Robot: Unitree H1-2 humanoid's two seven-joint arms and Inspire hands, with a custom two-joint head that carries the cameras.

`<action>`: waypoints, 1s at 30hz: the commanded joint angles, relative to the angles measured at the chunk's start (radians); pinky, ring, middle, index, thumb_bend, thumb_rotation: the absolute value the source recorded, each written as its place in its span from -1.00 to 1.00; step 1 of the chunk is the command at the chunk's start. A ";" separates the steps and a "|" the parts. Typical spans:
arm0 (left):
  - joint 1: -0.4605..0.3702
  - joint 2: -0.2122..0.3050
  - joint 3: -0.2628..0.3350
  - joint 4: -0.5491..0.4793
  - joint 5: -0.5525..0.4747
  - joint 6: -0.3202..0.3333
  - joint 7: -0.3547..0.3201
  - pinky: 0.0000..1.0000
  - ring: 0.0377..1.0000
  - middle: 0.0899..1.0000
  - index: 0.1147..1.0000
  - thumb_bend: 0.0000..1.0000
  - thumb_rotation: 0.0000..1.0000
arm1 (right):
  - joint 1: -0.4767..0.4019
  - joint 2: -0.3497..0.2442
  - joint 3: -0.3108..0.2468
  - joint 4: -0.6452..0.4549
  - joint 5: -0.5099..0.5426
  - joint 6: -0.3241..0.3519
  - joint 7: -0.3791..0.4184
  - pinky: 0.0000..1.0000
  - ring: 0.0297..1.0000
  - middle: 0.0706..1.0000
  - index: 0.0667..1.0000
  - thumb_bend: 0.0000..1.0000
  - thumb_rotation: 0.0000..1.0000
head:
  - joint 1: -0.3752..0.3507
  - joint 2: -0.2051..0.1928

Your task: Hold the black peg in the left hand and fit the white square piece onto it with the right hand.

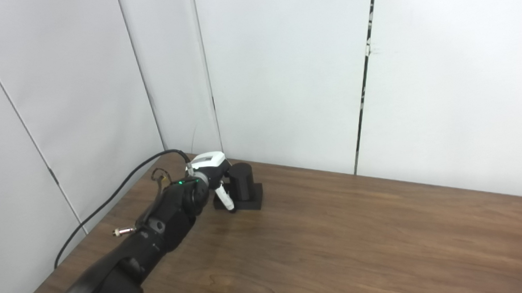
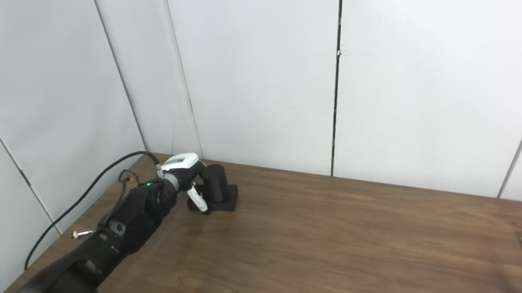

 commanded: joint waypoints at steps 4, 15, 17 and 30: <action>0.035 0.022 -0.011 -0.070 0.021 0.008 -0.049 1.00 0.98 0.77 -0.16 0.04 -0.90 | 0.041 0.038 0.018 0.016 -0.003 0.014 -0.018 0.99 0.85 0.80 0.96 0.66 1.00 | -0.021 0.000; 0.152 0.010 0.048 -0.248 -0.022 0.025 -0.088 1.00 1.00 0.82 -0.16 0.04 -0.90 | 0.055 0.060 0.026 -0.026 -0.013 0.037 -0.038 0.86 0.79 0.73 0.90 0.55 1.00 | -0.105 0.019; 0.173 0.006 0.050 -0.278 -0.028 0.019 -0.098 1.00 1.00 0.82 -0.16 0.04 -0.90 | 0.057 0.067 0.030 -0.037 -0.012 0.042 -0.043 0.85 0.79 0.72 0.89 0.51 1.00 | -0.124 0.023; 0.310 -0.069 0.018 -0.585 0.000 0.167 -0.178 1.00 1.00 0.83 -0.17 0.04 -0.91 | 0.068 0.117 0.045 -0.126 -0.022 0.097 -0.087 0.95 0.83 0.73 0.91 0.40 1.00 | -0.196 0.057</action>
